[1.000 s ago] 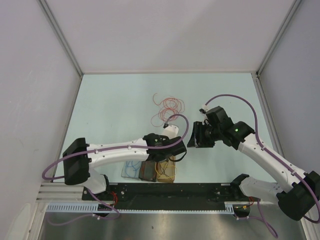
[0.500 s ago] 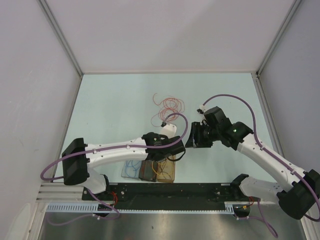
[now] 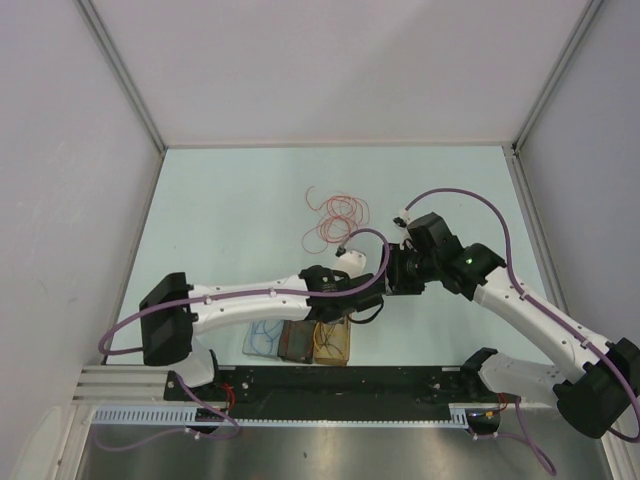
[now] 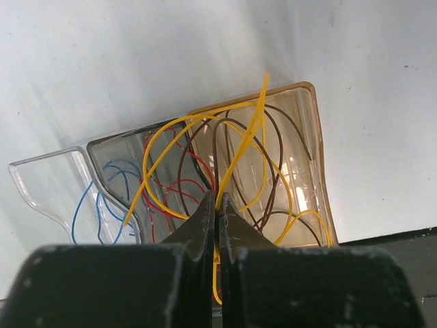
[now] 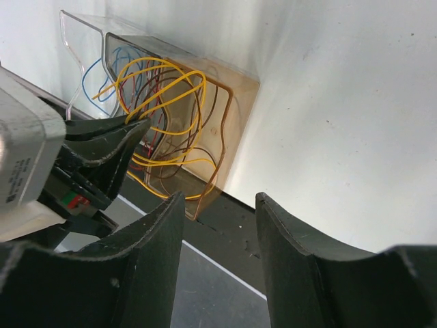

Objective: Untangle the cables

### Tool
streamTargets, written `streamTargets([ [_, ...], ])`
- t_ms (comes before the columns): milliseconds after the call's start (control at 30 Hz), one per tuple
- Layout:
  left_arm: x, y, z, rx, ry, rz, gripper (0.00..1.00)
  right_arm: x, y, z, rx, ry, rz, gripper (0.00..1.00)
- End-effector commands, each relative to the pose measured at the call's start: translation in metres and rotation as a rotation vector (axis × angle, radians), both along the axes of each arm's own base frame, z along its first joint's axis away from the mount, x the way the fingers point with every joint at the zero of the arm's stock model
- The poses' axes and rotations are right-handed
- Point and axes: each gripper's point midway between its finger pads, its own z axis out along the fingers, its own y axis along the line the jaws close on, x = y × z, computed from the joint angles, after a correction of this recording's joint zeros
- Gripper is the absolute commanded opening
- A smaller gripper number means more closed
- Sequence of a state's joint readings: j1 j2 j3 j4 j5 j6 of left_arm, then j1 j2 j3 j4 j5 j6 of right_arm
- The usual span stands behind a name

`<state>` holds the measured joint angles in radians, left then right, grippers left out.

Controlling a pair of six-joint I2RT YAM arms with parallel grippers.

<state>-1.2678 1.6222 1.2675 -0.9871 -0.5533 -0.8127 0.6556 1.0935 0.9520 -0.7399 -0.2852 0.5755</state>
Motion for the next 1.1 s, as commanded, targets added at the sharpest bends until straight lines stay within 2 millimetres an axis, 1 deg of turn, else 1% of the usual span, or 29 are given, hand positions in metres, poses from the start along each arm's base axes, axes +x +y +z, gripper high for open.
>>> streamTargets([
  [0,-0.002,-0.021,0.009,-0.078,0.006,0.01,0.0,0.003,-0.001,0.006,0.007,-0.031,-0.006,0.5],
  [133,-0.008,-0.03,0.006,-0.119,0.037,0.001,0.0,0.003,-0.003,0.005,0.003,-0.029,-0.009,0.5],
  [167,-0.011,-0.035,0.006,-0.148,0.056,-0.008,0.0,0.002,-0.004,0.005,0.004,-0.028,-0.008,0.5],
  [233,-0.015,-0.036,0.004,-0.169,0.073,-0.006,0.0,0.003,-0.005,0.005,0.005,-0.031,-0.009,0.5],
  [267,-0.016,-0.039,0.004,-0.198,0.078,-0.004,0.0,0.003,-0.005,0.004,0.004,-0.03,-0.009,0.5],
  [333,-0.021,-0.038,-0.003,-0.211,0.103,0.006,0.01,0.003,-0.006,0.003,0.006,-0.028,-0.012,0.5],
  [367,-0.021,-0.041,-0.001,-0.244,0.099,0.007,0.0,0.002,-0.006,0.003,0.01,-0.027,-0.009,0.5],
  [400,-0.025,-0.037,-0.01,-0.24,0.116,0.007,0.0,0.002,-0.006,0.004,0.013,-0.031,-0.009,0.5],
  [433,-0.026,-0.036,-0.012,-0.248,0.119,0.014,0.0,0.001,-0.006,0.004,0.015,-0.027,-0.008,0.5],
  [467,-0.026,-0.04,-0.013,-0.274,0.117,0.013,0.0,0.001,-0.006,0.003,0.015,-0.029,-0.007,0.5],
  [500,-0.028,-0.036,-0.019,-0.269,0.122,0.016,0.0,0.001,-0.006,0.003,0.016,-0.028,-0.006,0.5],
  [633,-0.026,-0.034,-0.028,-0.274,0.11,0.036,0.0,0.0,-0.006,0.005,0.023,-0.03,-0.006,0.5],
  [667,-0.024,-0.038,-0.027,-0.291,0.105,0.033,0.0,0.0,-0.006,0.005,0.024,-0.029,-0.007,0.5],
  [700,-0.025,-0.037,-0.031,-0.291,0.107,0.028,0.0,-0.001,-0.006,0.005,0.024,-0.027,-0.006,0.5],
  [733,-0.025,-0.046,-0.028,-0.336,0.108,0.006,0.0,-0.001,-0.005,0.006,0.028,-0.03,-0.003,0.5],
  [800,-0.027,-0.046,-0.033,-0.352,0.111,0.002,0.0,-0.001,-0.006,0.007,0.03,-0.032,-0.006,0.5],
  [867,-0.026,-0.051,-0.029,-0.383,0.106,0.0,0.01,-0.001,-0.006,0.007,0.031,-0.032,-0.009,0.5],
  [900,-0.026,-0.05,-0.029,-0.388,0.105,0.0,0.02,-0.002,-0.006,0.008,0.033,-0.033,-0.006,0.5],
  [933,-0.026,-0.053,-0.023,-0.417,0.1,-0.003,0.07,-0.002,-0.006,0.008,0.035,-0.033,-0.007,0.5],
  [1000,-0.027,-0.052,-0.02,-0.437,0.096,-0.008,0.15,-0.001,-0.005,0.01,0.042,-0.04,-0.004,0.5],
  [1033,-0.027,-0.052,-0.017,-0.449,0.091,-0.009,0.23,-0.001,-0.005,0.011,0.045,-0.042,0.0,0.5],
  [1067,-0.024,-0.05,-0.01,-0.464,0.075,-0.004,0.28,-0.001,-0.004,0.011,0.049,-0.043,0.0,0.5],
])
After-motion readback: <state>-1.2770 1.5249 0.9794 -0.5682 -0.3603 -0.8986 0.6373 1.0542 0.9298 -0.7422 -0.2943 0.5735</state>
